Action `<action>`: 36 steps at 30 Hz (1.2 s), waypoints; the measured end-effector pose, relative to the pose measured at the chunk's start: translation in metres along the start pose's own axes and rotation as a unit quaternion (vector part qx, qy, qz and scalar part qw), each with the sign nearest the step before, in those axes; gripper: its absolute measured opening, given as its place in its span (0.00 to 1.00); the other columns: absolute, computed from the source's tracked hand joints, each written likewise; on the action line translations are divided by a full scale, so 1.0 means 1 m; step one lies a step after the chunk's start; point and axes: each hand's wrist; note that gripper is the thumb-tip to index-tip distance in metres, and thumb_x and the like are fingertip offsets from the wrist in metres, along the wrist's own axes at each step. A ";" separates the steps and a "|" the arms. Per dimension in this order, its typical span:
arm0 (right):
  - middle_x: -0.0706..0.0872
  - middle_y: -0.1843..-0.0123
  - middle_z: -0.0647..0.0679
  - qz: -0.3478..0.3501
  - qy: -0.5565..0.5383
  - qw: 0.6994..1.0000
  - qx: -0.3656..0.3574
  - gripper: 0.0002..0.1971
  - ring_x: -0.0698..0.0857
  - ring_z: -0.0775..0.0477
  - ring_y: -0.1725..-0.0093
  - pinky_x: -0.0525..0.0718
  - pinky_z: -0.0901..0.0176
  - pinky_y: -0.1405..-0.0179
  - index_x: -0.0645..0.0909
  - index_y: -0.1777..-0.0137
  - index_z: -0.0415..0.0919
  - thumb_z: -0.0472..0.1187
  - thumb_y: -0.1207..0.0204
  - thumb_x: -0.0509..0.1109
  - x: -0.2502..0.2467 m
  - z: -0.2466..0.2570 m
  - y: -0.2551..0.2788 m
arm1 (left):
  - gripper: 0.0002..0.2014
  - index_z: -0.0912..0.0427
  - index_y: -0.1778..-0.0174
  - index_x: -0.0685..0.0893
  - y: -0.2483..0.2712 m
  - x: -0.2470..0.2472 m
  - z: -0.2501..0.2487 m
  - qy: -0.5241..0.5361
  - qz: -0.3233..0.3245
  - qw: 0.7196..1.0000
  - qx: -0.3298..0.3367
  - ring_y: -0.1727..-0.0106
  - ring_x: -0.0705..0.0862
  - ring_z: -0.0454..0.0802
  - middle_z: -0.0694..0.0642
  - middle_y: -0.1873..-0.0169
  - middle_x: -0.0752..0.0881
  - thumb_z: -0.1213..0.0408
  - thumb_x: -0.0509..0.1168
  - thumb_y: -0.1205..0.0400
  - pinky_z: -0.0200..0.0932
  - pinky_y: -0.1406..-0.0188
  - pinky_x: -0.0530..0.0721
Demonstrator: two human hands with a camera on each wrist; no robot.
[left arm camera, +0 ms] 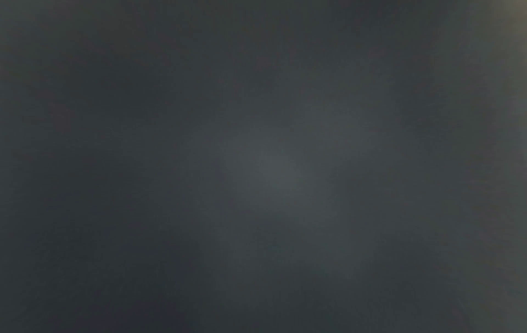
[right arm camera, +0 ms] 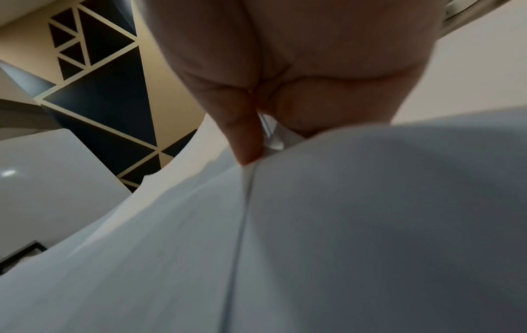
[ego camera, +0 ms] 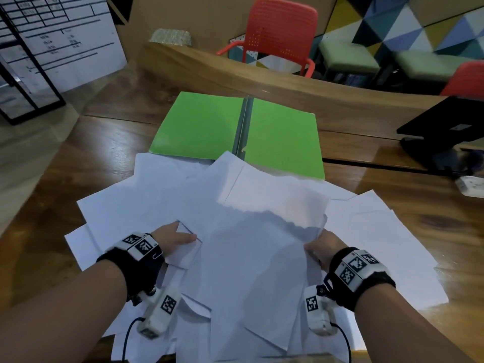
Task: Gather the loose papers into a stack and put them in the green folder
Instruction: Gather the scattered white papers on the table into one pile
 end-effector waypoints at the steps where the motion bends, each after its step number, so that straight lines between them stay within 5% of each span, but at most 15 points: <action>1: 0.85 0.58 0.34 0.007 -0.014 1.000 0.011 0.09 0.84 0.32 0.54 0.84 0.37 0.44 0.79 0.60 0.37 0.24 0.33 0.62 0.000 0.000 -0.001 | 0.32 0.64 0.32 0.75 0.001 0.001 -0.001 0.002 -0.002 1.000 0.002 0.36 0.81 0.67 0.70 0.37 0.82 0.59 0.75 0.32 0.64 0.32 0.76; 5: 0.86 0.49 0.34 -0.053 -0.048 0.997 0.007 0.15 0.85 0.34 0.50 0.84 0.43 0.46 0.80 0.44 0.31 0.40 0.27 0.66 -0.003 0.002 -0.010 | 0.39 0.64 0.35 0.76 0.009 0.007 -0.009 -0.056 0.008 0.998 0.021 0.38 0.82 0.63 0.65 0.39 0.83 0.49 0.74 0.40 0.53 0.37 0.79; 8: 0.81 0.50 0.37 -0.158 -0.122 0.980 0.003 0.11 0.82 0.35 0.52 0.82 0.43 0.50 0.73 0.45 0.41 0.47 0.18 0.57 -0.008 0.007 -0.007 | 0.49 0.64 0.37 0.76 0.012 0.013 -0.011 -0.076 -0.008 0.997 0.022 0.37 0.81 0.62 0.64 0.38 0.82 0.43 0.71 0.54 0.52 0.37 0.78; 14: 0.75 0.62 0.41 -0.199 -0.134 0.971 -0.021 0.10 0.74 0.42 0.65 0.70 0.56 0.61 0.69 0.62 0.44 0.39 0.18 0.55 -0.006 0.010 -0.012 | 0.47 0.64 0.29 0.71 0.007 0.022 -0.003 -0.138 -0.062 0.989 -0.001 0.33 0.78 0.60 0.62 0.32 0.79 0.47 0.78 0.42 0.50 0.36 0.76; 19: 0.78 0.47 0.39 -0.296 -0.218 0.930 0.018 0.14 0.77 0.40 0.48 0.76 0.44 0.40 0.74 0.39 0.34 0.39 0.16 0.51 -0.013 0.003 -0.011 | 0.19 0.57 0.55 0.82 0.013 0.024 -0.006 -0.061 -0.051 0.996 0.042 0.49 0.82 0.57 0.57 0.54 0.85 0.60 0.73 0.42 0.39 0.61 0.75; 21: 0.81 0.48 0.38 -0.318 -0.211 0.923 0.045 0.13 0.80 0.39 0.49 0.79 0.42 0.40 0.75 0.40 0.33 0.38 0.19 0.54 -0.016 -0.005 -0.006 | 0.10 0.57 0.58 0.81 0.017 0.026 -0.005 -0.018 -0.071 0.996 0.043 0.53 0.82 0.58 0.59 0.56 0.84 0.66 0.71 0.33 0.38 0.67 0.75; 24: 0.83 0.64 0.37 -0.247 -0.163 0.955 0.014 0.13 0.84 0.35 0.64 0.88 0.38 0.51 0.73 0.43 0.44 0.33 0.27 0.61 -0.015 -0.011 0.009 | 0.02 0.60 0.61 0.77 0.018 0.026 -0.004 -0.033 -0.101 0.994 0.039 0.66 0.77 0.51 0.58 0.64 0.80 0.70 0.63 0.25 0.39 0.73 0.70; 27: 0.81 0.75 0.39 -0.102 -0.064 0.993 -0.003 0.19 0.80 0.41 0.77 0.87 0.51 0.70 0.74 0.44 0.48 0.27 0.31 0.62 -0.014 -0.013 0.026 | 0.10 0.56 0.70 0.73 0.021 0.029 -0.005 -0.028 -0.108 0.993 0.039 0.69 0.74 0.50 0.53 0.71 0.76 0.71 0.60 0.24 0.39 0.74 0.69; 29: 0.82 0.75 0.41 -0.016 0.030 0.999 0.022 0.16 0.80 0.44 0.77 0.82 0.57 0.72 0.80 0.49 0.43 0.26 0.32 0.60 -0.014 -0.012 0.033 | 0.08 0.58 0.68 0.73 0.019 0.028 -0.004 -0.022 -0.107 0.993 0.035 0.68 0.74 0.51 0.54 0.70 0.77 0.71 0.59 0.24 0.40 0.74 0.69; 32: 0.87 0.58 0.41 -0.041 0.118 0.992 0.021 0.13 0.82 0.42 0.59 0.81 0.55 0.55 0.84 0.50 0.40 0.32 0.28 0.60 -0.016 -0.013 0.032 | 0.03 0.60 0.58 0.77 0.016 0.024 -0.004 -0.022 -0.092 0.995 0.030 0.62 0.77 0.54 0.59 0.62 0.81 0.67 0.62 0.25 0.42 0.69 0.73; 36: 0.80 0.35 0.40 -0.083 0.049 0.995 0.020 0.22 0.79 0.37 0.38 0.74 0.52 0.41 0.71 0.30 0.45 0.51 0.22 0.63 -0.014 -0.010 0.030 | 0.20 0.55 0.46 0.80 0.014 0.022 0.002 0.016 -0.052 0.998 0.041 0.48 0.85 0.59 0.58 0.51 0.86 0.59 0.74 0.33 0.52 0.44 0.82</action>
Point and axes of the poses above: each hand's wrist, its own y-axis away from the middle knuckle, its own x-axis out of the palm, z = x × y
